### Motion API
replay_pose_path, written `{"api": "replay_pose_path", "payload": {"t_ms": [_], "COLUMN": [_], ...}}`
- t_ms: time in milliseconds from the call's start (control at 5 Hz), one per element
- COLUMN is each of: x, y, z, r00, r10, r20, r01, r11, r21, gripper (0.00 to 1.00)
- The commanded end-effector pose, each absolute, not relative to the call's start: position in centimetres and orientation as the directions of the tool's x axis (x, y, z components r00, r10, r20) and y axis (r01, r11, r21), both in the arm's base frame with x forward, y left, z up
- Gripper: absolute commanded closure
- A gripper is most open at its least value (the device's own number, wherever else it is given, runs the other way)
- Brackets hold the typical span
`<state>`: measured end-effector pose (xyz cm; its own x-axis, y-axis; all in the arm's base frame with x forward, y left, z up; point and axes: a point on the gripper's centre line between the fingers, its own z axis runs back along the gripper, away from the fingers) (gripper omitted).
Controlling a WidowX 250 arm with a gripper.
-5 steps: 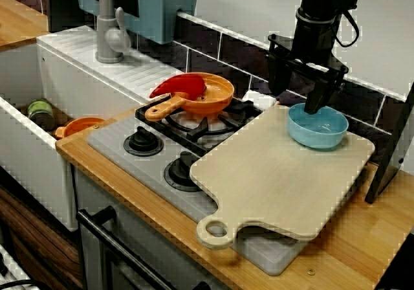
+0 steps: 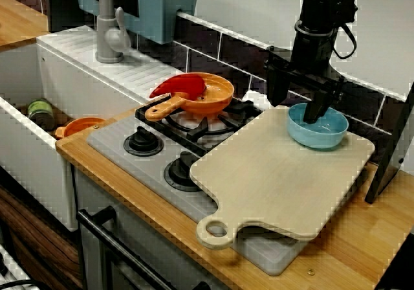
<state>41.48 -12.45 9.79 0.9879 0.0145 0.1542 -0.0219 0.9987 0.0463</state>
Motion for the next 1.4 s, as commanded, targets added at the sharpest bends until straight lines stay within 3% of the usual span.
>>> {"api": "replay_pose_path", "payload": {"t_ms": [0,800,1000,1200], "x": [42.4,41.6,41.8,41.8], "y": [-12.6,-12.4,-12.2,-12.2], "z": [11.3,10.4,10.2,10.1], "r00": [0.98,0.982,0.983,0.986], "r10": [0.019,0.0,0.003,0.005], "r20": [0.199,0.189,0.184,0.168], "r01": [-0.028,-0.011,-0.013,-0.014], "r11": [0.999,0.998,0.999,0.999], "r21": [0.042,0.057,0.052,0.051], "gripper": [0.0,0.0,1.0,1.0]}}
